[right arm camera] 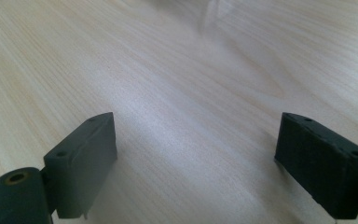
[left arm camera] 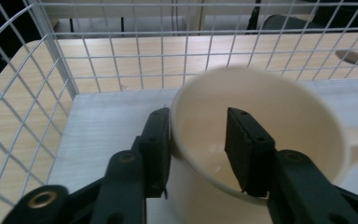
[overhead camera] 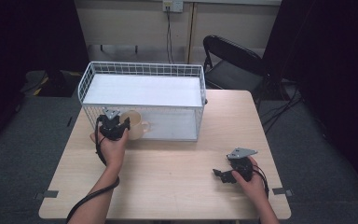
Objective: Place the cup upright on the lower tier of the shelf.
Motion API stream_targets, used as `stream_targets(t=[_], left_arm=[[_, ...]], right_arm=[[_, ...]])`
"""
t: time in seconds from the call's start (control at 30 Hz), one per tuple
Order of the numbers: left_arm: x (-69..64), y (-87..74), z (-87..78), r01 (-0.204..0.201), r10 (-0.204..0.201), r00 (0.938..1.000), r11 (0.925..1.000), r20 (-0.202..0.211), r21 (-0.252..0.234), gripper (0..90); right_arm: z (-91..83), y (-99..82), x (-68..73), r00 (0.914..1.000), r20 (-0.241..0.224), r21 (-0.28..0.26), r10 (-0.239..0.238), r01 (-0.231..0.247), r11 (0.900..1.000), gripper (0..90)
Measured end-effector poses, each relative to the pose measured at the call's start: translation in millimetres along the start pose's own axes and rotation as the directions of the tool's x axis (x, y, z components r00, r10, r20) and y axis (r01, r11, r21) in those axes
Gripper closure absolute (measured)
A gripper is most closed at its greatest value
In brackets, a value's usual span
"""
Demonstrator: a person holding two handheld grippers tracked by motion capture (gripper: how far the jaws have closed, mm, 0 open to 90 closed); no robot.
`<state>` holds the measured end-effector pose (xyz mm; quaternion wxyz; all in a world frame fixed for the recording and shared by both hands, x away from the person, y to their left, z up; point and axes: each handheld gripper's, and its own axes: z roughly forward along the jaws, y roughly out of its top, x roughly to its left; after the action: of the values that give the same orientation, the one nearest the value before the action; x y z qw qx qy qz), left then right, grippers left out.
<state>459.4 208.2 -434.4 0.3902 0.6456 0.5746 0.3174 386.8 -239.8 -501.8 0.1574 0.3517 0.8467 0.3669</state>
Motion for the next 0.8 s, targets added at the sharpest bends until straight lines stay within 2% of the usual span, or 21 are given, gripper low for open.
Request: stream_targets(t=[0.13, 0.23, 0.37, 0.67, 0.8], left_arm=[[0.2, 0.1, -0.1, 0.012, -0.012, 0.9996, 0.9999, 0.025, -0.011, 52.9], [-0.6, 0.5, -1.5, 0.001, 0.000, 0.9993, 0.9998, 0.037, -0.018, 49.0], [0.5, 2.6, -4.9, 0.008, -0.007, 0.9983, 0.9998, 0.057, -0.016, 45.4], [2.2, 7.2, -13.3, -0.039, 0.041, 0.9959, 0.9989, 0.081, -0.027, 42.8], [2.5, 8.2, -16.8, -0.040, 0.042, 0.9956, 0.9987, 0.084, -0.033, 43.2]], right_arm=[[0.0, 0.0, 0.0, 1.0000, 0.000, 0.000, 0.000, 0.000, 1.0000, 11.8], [0.0, 0.0, 0.1, 1.0000, 0.000, 0.000, 0.000, 0.000, 1.0000, 11.8], [0.0, 0.0, 0.1, 1.0000, 0.001, 0.000, 0.001, -0.001, 1.0000, 11.8], [-0.1, 0.0, 0.5, 1.0000, 0.003, 0.000, 0.003, -0.003, 1.0000, 11.8], [-0.1, 0.0, 0.5, 1.0000, 0.003, 0.000, 0.003, -0.003, 1.0000, 11.8]])
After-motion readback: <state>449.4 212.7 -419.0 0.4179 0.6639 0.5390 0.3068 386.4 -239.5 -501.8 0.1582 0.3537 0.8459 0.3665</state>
